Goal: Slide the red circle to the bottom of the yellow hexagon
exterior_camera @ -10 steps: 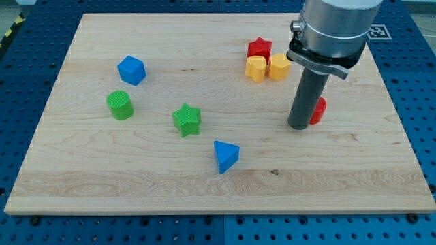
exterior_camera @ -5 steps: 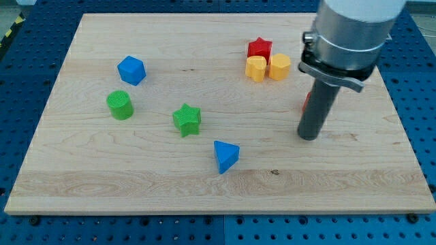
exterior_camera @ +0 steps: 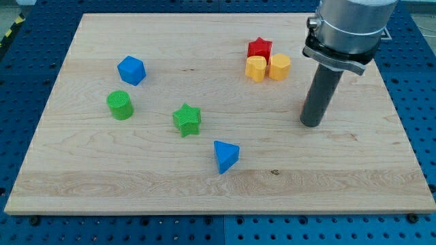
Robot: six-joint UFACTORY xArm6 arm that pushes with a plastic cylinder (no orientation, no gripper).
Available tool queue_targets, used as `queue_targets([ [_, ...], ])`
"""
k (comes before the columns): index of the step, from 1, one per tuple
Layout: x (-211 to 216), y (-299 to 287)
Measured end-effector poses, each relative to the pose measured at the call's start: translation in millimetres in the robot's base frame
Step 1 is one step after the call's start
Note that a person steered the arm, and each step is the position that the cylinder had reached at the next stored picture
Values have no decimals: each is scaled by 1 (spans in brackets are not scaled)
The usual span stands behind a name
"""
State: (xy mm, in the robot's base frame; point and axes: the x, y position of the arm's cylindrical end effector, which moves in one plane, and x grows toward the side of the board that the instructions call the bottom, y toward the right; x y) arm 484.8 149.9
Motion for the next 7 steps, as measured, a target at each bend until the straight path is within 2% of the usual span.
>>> queue_targets([
  [2,-9,43],
  [4,-34,6],
  [7,-23,-3],
])
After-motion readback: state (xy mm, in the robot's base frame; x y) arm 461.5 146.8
